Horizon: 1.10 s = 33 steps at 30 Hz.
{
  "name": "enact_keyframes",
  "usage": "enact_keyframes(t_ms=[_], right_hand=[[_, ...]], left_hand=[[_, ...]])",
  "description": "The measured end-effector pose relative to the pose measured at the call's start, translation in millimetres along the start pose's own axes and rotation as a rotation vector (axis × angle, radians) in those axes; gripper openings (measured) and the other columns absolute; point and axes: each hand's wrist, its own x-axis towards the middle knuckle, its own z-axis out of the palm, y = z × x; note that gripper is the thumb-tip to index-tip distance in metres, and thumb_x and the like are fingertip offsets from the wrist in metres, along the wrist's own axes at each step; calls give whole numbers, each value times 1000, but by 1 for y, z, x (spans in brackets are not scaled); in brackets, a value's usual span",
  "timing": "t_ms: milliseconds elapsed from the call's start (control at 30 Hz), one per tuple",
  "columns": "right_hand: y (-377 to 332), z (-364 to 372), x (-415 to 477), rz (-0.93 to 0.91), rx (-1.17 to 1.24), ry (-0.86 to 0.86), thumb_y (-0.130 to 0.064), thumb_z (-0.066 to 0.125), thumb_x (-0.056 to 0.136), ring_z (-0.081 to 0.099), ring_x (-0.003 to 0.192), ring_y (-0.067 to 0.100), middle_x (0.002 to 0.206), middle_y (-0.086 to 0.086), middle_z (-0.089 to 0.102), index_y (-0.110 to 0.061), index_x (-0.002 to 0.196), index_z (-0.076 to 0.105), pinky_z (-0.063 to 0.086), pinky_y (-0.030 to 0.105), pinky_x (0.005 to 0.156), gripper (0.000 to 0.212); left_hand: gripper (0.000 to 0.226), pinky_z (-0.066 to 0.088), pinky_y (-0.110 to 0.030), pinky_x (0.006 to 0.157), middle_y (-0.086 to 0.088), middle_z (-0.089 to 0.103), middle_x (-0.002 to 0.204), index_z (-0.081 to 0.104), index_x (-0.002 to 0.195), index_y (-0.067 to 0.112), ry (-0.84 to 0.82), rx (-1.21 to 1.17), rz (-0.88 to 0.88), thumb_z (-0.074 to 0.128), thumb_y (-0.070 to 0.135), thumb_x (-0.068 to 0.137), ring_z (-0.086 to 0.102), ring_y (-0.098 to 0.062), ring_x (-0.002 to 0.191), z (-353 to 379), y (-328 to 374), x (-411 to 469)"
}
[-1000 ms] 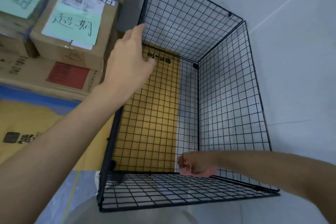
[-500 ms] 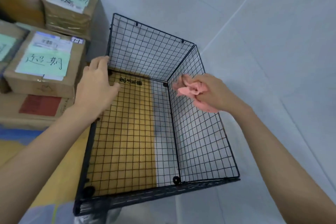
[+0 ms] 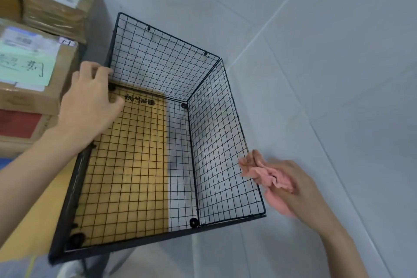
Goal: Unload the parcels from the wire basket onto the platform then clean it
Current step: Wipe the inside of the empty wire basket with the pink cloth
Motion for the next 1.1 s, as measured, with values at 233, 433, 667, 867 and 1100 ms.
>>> enact_keyframes(t_ms=[233, 433, 667, 867, 1100], right_hand=[[25, 49, 35, -28, -108, 60, 0, 74, 75, 57, 94, -9, 107, -15, 52, -42, 97, 68, 38, -1, 78, 48], [33, 57, 102, 14, -122, 316, -2, 76, 80, 58, 90, 9, 107, 3, 55, -7, 102, 74, 39, 2, 74, 23], [29, 50, 4, 50, 16, 236, -7, 66, 69, 63, 90, 0, 101, -6, 61, -37, 83, 70, 44, 7, 72, 33], [33, 55, 59, 156, -11, 258, -14, 64, 77, 58, 79, 15, 87, -4, 58, -27, 78, 66, 39, 14, 64, 13], [37, 62, 162, 221, -31, 313, -8, 65, 89, 53, 74, 27, 79, 6, 54, -8, 71, 57, 41, 25, 61, 20]], left_hand=[[52, 49, -56, 83, -19, 39, 132, 50, 129, 2, -5, 13, 26, 70, 14, 83, 45, -42, 116, 0, -1, 2], [49, 51, -51, 77, -17, 40, 132, 50, 129, 4, 1, 12, 19, 69, 12, 84, 46, -38, 115, -2, -4, 2], [47, 50, -51, 77, -18, 42, 129, 51, 126, 4, 34, -22, 3, 69, 10, 83, 48, -38, 113, 2, -6, 5], [46, 50, -52, 78, -18, 42, 126, 52, 122, 4, 21, -20, 32, 71, 7, 80, 48, -38, 112, 2, -5, 5], [47, 50, -52, 77, -17, 41, 127, 52, 122, 5, 20, 7, 21, 72, 7, 80, 47, -37, 113, 0, -6, 3]])
